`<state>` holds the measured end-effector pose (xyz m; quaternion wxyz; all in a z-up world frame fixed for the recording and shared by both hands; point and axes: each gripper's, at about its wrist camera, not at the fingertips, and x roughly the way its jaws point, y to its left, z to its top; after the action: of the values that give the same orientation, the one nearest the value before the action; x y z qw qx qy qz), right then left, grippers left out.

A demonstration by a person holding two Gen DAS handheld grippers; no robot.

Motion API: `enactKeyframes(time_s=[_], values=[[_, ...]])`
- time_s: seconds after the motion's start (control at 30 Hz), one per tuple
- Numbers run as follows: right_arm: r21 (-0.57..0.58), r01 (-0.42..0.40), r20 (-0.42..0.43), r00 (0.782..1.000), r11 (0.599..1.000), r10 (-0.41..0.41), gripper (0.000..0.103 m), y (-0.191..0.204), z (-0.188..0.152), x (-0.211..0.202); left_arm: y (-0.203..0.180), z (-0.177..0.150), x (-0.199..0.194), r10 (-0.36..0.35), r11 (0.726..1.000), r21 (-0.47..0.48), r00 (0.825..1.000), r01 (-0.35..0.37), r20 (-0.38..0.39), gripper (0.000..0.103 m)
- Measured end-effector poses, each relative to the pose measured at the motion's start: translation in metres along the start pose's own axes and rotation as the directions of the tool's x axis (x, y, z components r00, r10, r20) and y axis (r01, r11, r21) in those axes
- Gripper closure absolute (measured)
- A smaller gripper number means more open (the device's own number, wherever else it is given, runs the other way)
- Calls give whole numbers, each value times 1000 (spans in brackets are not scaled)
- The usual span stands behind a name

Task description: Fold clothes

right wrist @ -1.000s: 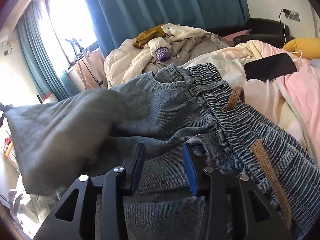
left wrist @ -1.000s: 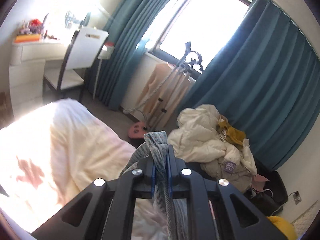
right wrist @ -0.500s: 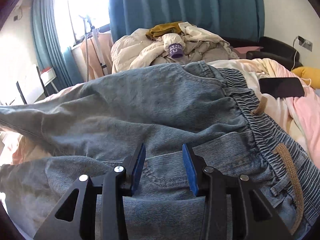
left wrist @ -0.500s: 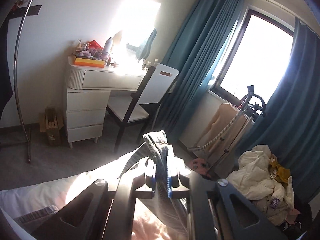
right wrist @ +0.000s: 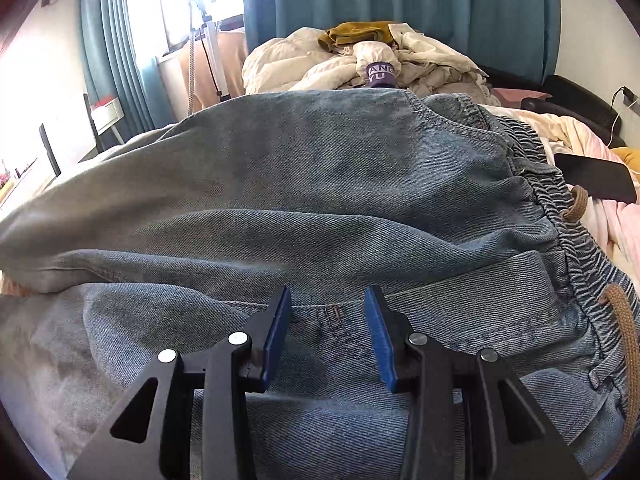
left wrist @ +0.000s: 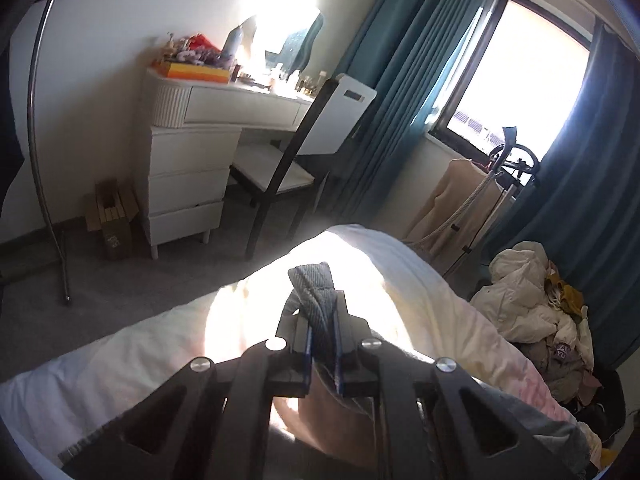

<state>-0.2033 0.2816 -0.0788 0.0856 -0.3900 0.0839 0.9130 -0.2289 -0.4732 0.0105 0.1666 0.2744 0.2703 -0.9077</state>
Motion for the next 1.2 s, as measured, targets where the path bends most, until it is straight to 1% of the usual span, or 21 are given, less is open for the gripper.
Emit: enactKeyframes(time_s=[0.07, 0.17, 0.27, 0.33, 0.37, 0.43, 0.47, 0.5, 0.57, 0.6, 0.67, 0.77, 0.83, 0.9, 0.97, 1.03, 1.07, 1.1, 1.13, 1.17, 1.2], values=[[4, -8, -6, 1000, 1000, 8, 65, -1, 0, 0, 22, -19, 5, 26, 999, -44, 998, -28, -62, 95], [5, -14, -11, 1000, 1000, 14, 65, -1, 0, -2, 43, -41, 5, 35, 996, -80, 991, -45, -130, 95], [3, -15, -16, 1000, 1000, 15, 64, -1, 1, -2, 52, -51, 1, 19, 995, -88, 983, -36, -185, 94], [1, -17, -19, 1000, 1000, 17, 64, 0, 1, -2, 54, -49, -5, 1, 996, -89, 978, -20, -209, 90], [1, -18, -21, 1000, 1000, 18, 63, 0, 1, -3, 54, -46, -10, -4, 996, -87, 979, -14, -204, 84], [3, -23, -25, 999, 1000, 23, 63, -1, 2, -6, 51, -33, -26, 19, 998, -59, 990, -27, -141, 71], [3, -26, -27, 999, 1000, 26, 63, -1, 2, -7, 48, -26, -32, 19, 999, -44, 994, -24, -109, 55], [1, -27, -28, 999, 1000, 27, 63, 0, 2, -8, 45, -18, -35, 6, 999, -31, 996, -9, -84, 36], [0, -25, -25, 999, 1000, 25, 63, 1, 1, -11, 38, -2, -43, -20, 1000, -3, 999, 20, -33, 24], [-1, -24, -23, 999, 1000, 24, 63, 1, 0, -13, 34, 5, -41, -39, 999, 13, 999, 39, -28, 24], [-3, -20, -21, 1000, 1000, 20, 63, 3, 0, -14, 19, 13, -22, -61, 996, 63, 995, 66, -75, 24], [-19, -7, -18, 1000, 1000, 6, 63, 8, 2, -15, -5, 12, 18, -42, 989, 132, 985, 65, -170, 24], [-27, 6, -21, 1000, 1000, -6, 63, 11, 4, -13, -17, 8, 41, -48, 987, 138, 979, 76, -198, 24], [-32, 15, -21, 1000, 999, -16, 63, 14, 6, -11, -28, 4, 62, -24, 983, 174, 975, 64, -222, 24], [-38, 23, -23, 999, 999, -24, 63, 16, 6, -9, -40, -1, 83, 21, 974, 225, 969, 37, -247, 27], [-45, 28, -26, 999, 999, -29, 63, 17, 6, -7, -45, -5, 103, 106, 964, 265, 957, -32, -272, 34], [-46, 28, -27, 999, 999, -30, 63, 17, 5, -6, -46, -8, 115, 160, 956, 283, 942, -74, -295, 43], [-46, 27, -27, 999, 999, -28, 63, 18, 5, -4, -45, -12, 128, 217, 947, 300, 919, -117, -328, 46], [-46, 26, -27, 999, 999, -27, 63, 18, 4, -3, -46, -15, 136, 255, 937, 319, 904, -143, -344, 49], [-45, 25, -28, 999, 999, -26, 63, 18, 3, -2, -49, -18, 141, 278, 928, 339, 896, -156, -346, 54], [-43, 23, -27, 999, 999, -24, 63, 18, 3, -1, -54, -19, 142, 297, 914, 369, 895, -167, -332, 67]])
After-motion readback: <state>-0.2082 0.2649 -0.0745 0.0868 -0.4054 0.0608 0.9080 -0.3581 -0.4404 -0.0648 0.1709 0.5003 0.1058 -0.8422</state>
